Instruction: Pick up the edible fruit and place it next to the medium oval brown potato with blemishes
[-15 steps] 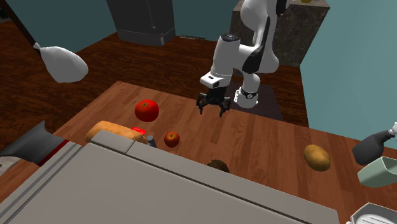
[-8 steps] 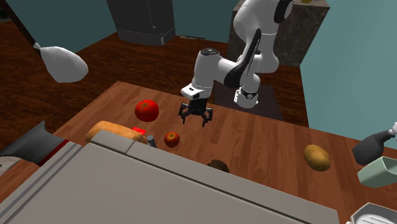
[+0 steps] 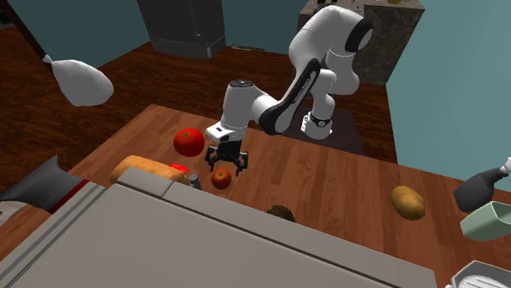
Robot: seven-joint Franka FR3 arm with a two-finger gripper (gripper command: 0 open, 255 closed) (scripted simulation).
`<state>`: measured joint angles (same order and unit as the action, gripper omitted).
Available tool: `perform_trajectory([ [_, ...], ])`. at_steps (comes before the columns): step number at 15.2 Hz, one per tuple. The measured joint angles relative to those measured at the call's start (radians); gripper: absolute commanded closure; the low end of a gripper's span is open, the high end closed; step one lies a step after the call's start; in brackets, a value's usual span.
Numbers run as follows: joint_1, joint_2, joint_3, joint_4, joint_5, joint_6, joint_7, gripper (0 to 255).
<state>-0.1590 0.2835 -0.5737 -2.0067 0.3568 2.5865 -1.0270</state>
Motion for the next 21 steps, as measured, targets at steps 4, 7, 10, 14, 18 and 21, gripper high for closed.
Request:
perform_trajectory([
  [4, -0.037, 0.064, 0.031, 0.038, 0.060, 0.020, -0.046, 0],
  [7, -0.058, 0.107, 0.053, 0.059, 0.095, 0.037, -0.069, 0],
  [10, -0.066, 0.123, 0.063, 0.066, 0.108, 0.045, -0.077, 0],
  [14, -0.067, 0.126, 0.064, 0.066, 0.111, 0.047, -0.078, 0],
  [18, -0.067, 0.126, 0.065, 0.067, 0.111, 0.047, -0.078, 255],
  [21, -0.067, 0.126, 0.064, 0.068, 0.111, 0.047, -0.078, 255],
])
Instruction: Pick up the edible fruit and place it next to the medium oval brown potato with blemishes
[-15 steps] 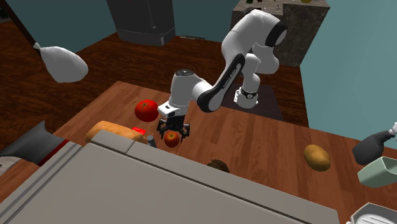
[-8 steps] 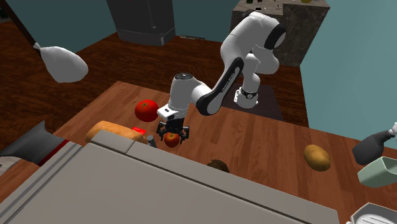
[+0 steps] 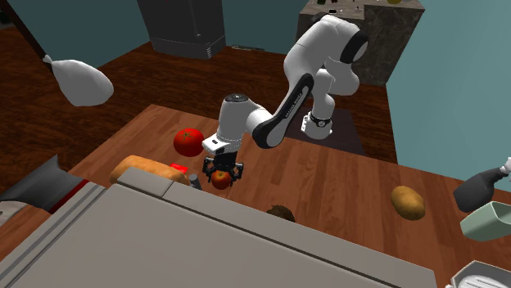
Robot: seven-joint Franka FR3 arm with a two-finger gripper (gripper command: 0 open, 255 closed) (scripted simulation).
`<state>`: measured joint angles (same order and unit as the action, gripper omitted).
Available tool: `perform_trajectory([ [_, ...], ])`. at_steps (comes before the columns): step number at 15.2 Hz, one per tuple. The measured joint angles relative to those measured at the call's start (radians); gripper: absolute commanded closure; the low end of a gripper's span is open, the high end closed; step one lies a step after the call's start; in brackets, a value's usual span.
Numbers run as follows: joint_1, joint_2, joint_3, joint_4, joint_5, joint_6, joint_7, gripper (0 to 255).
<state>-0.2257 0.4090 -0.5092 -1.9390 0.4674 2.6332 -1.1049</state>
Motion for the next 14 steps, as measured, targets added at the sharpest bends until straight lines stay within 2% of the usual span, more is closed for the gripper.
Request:
perform_trajectory([
  [6, 0.003, -0.009, -0.007, 0.003, -0.010, -0.012, 0.006, 255],
  [14, 0.037, -0.068, -0.050, 0.025, -0.079, -0.086, 0.061, 255],
])
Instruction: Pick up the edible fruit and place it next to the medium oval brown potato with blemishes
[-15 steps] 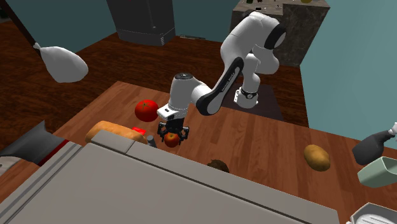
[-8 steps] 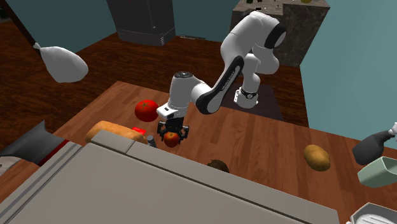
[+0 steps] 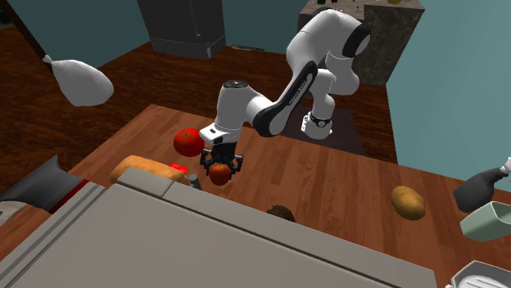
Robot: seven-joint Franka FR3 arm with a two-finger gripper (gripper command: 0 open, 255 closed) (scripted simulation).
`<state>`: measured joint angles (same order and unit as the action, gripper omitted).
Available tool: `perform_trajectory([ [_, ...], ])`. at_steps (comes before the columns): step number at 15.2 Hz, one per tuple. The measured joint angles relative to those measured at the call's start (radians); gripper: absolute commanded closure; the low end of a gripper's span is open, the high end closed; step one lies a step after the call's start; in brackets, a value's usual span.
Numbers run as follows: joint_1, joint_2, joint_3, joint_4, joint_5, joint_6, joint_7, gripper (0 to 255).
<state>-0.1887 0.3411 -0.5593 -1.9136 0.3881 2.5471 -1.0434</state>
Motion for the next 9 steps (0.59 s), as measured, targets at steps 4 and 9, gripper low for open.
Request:
perform_trajectory([
  [4, 0.011, -0.030, -0.018, 0.015, -0.033, -0.040, 0.022, 255],
  [9, 0.026, -0.059, -0.036, 0.049, -0.072, -0.097, 0.055, 255],
])
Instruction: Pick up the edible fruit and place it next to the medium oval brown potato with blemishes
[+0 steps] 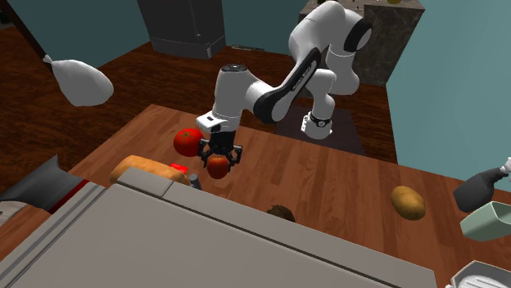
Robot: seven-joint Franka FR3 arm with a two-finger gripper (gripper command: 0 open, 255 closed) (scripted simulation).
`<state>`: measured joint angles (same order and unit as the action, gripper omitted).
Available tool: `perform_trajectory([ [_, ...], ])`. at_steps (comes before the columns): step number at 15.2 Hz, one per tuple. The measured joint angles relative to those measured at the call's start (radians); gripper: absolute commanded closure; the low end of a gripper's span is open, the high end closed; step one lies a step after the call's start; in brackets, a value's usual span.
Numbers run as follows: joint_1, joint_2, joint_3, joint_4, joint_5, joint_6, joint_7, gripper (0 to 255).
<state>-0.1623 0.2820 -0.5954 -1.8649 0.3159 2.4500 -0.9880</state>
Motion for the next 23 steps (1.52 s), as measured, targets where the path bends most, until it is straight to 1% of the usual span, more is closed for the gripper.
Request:
perform_trajectory([
  [12, 0.016, -0.057, -0.027, 0.091, -0.068, -0.136, 0.050, 255],
  [13, 0.026, -0.063, -0.027, 0.088, -0.078, -0.137, 0.065, 255],
  [15, 0.063, -0.092, -0.024, 0.065, -0.117, -0.133, 0.120, 255],
  [17, 0.106, -0.143, -0.021, 0.007, -0.172, -0.112, 0.184, 255],
  [23, 0.210, -0.220, 0.021, -0.078, -0.303, -0.086, 0.390, 255],
])
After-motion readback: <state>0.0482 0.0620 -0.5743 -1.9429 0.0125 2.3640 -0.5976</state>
